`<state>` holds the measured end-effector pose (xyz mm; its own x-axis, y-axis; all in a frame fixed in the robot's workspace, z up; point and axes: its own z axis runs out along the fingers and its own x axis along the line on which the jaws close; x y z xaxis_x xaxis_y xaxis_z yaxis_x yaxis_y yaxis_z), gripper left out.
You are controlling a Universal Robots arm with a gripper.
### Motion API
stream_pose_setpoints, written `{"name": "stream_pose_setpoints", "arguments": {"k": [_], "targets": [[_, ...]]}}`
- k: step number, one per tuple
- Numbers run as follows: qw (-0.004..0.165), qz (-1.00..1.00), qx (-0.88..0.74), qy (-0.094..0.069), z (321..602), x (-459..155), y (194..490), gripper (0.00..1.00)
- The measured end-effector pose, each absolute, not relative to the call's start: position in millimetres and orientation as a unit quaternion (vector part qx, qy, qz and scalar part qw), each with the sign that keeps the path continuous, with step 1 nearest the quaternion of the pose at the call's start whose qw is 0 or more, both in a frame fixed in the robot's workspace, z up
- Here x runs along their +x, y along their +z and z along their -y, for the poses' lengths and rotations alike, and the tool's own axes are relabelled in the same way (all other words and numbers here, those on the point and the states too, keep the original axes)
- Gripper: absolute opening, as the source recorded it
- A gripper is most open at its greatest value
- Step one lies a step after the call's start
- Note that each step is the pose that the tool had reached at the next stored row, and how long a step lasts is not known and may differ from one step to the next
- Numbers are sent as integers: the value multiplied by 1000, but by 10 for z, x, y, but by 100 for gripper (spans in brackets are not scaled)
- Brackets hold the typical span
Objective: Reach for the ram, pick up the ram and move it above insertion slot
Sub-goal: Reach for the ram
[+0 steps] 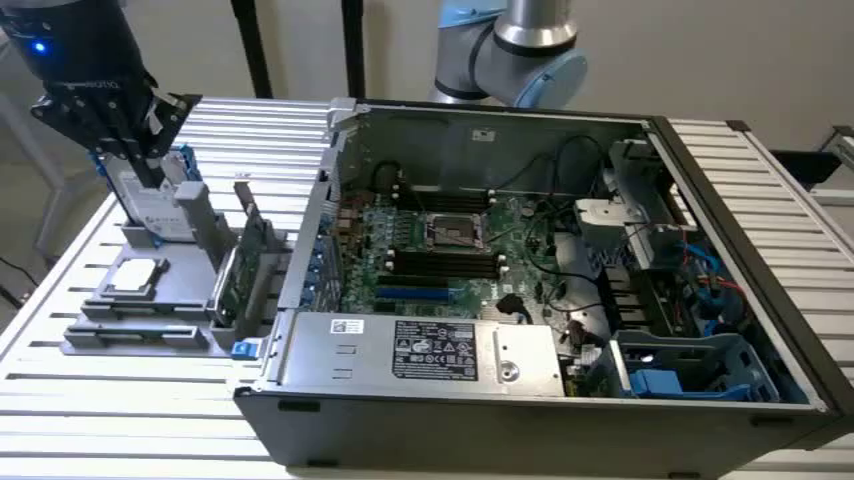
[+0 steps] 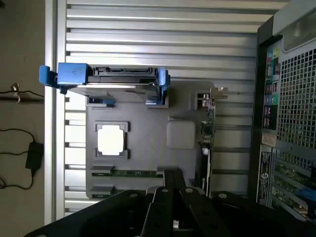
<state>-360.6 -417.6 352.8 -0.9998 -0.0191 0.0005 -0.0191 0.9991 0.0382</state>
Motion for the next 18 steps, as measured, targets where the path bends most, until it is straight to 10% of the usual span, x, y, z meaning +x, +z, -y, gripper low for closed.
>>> {"name": "stream_pose_setpoints", "arguments": {"k": [18], "targets": [[0, 1000, 10, -19, 4277, -3608, 3526, 11]]}}
